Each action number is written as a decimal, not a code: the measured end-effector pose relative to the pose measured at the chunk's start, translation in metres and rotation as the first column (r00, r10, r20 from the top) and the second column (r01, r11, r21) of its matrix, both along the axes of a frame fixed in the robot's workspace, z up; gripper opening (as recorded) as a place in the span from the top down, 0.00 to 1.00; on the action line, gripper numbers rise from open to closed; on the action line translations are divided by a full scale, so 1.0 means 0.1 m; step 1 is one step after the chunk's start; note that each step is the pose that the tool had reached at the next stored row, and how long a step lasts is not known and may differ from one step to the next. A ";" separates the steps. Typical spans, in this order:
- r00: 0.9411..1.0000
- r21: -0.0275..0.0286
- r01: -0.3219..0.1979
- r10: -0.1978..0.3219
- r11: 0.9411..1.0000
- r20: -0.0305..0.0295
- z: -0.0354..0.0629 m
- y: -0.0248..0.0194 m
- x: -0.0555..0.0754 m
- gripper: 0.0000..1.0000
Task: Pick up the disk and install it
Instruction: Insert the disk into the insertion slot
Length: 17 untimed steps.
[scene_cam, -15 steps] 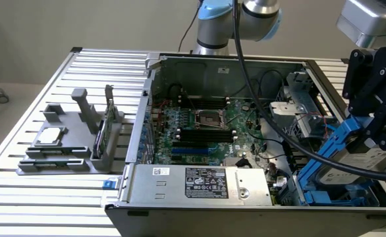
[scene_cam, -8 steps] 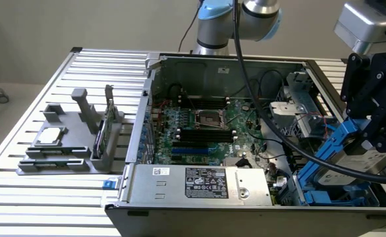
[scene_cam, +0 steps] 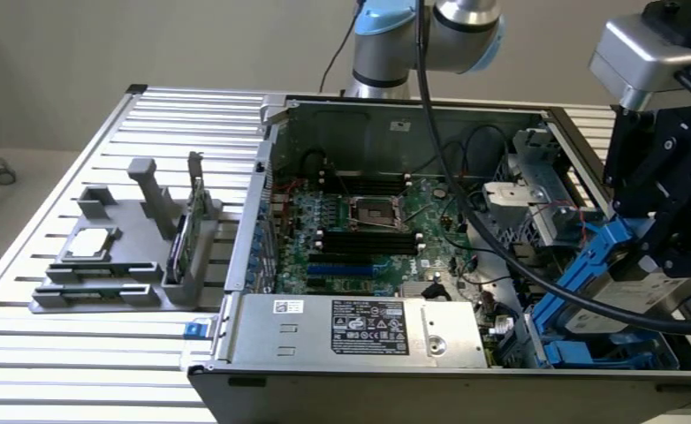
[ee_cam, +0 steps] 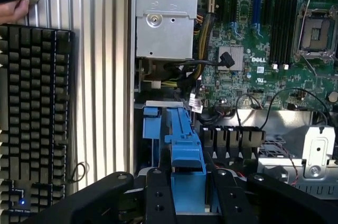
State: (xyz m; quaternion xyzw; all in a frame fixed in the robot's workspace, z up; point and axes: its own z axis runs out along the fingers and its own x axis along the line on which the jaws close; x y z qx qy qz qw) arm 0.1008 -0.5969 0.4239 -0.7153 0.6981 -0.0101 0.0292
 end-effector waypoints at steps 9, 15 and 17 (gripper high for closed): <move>1.000 0.001 0.000 0.000 1.000 -0.002 -0.083 0.005 0.00 0.60; 1.000 0.003 0.000 0.000 1.000 -0.005 -0.122 0.005 0.01 0.53; 1.000 0.003 0.000 0.000 1.000 -0.006 -0.124 0.005 0.01 0.53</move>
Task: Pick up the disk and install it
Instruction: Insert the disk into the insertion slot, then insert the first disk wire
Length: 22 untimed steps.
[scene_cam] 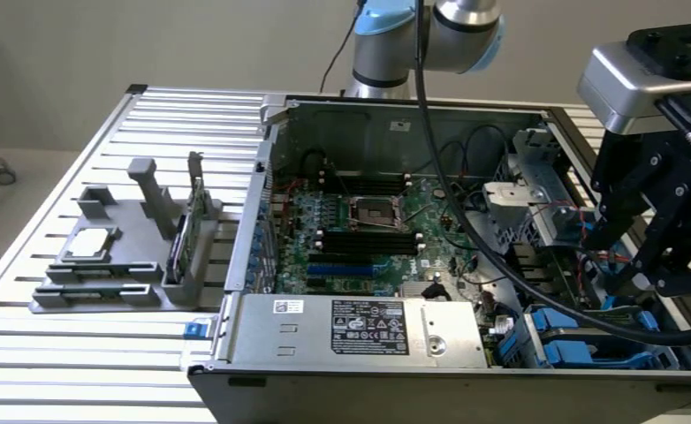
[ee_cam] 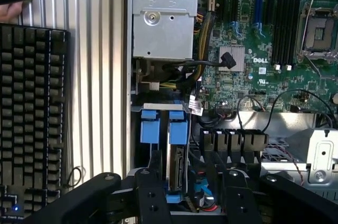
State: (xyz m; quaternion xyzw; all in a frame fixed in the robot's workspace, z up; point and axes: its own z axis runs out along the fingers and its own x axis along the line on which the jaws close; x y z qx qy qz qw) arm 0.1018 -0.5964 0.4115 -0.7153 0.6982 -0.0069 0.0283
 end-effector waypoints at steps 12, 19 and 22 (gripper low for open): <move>1.000 0.000 0.000 0.000 1.000 -0.001 -0.002 0.000 0.00 0.75; 1.000 0.000 0.000 0.000 1.000 -0.001 -0.002 0.000 0.00 0.75; 1.000 0.000 0.000 0.000 1.000 -0.001 -0.002 0.000 0.00 0.75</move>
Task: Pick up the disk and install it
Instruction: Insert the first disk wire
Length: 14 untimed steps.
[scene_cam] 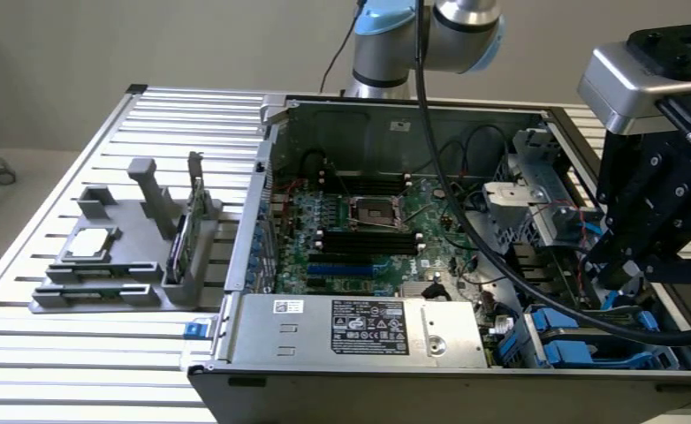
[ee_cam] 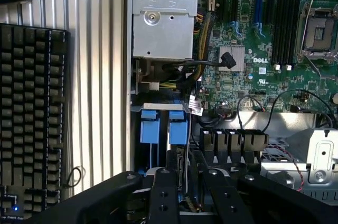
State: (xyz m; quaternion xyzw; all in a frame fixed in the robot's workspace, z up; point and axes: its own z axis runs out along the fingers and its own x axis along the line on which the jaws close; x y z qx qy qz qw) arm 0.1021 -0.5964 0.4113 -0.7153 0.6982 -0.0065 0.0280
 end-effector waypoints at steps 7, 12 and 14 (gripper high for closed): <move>1.000 0.006 0.030 -0.030 1.000 0.000 0.000 -0.003 0.00 0.75; 0.994 0.008 0.106 -0.106 0.994 0.000 -0.001 -0.004 0.00 0.75; 0.990 0.008 0.139 -0.139 0.990 0.000 0.000 -0.004 0.00 0.75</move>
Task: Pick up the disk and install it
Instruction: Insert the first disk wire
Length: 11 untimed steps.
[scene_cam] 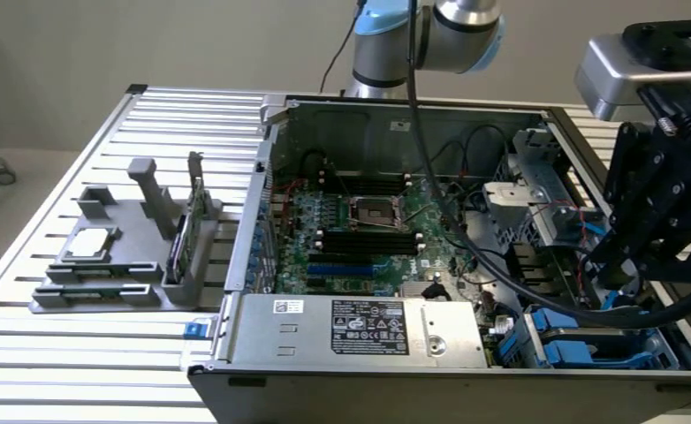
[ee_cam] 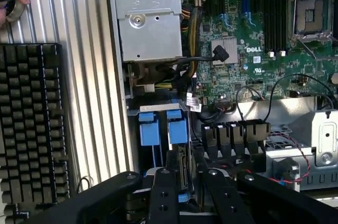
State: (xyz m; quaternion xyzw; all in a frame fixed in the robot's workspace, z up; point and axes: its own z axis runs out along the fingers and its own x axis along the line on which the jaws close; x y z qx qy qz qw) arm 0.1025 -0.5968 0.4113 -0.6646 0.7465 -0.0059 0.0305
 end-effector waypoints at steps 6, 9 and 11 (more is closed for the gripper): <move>0.995 0.000 0.103 -0.103 0.995 0.000 -0.001 0.000 0.00 0.75; 0.988 0.000 0.156 -0.156 0.988 0.000 -0.002 0.000 0.00 0.75; 0.982 0.000 0.191 -0.191 0.982 0.000 -0.002 0.000 0.00 0.75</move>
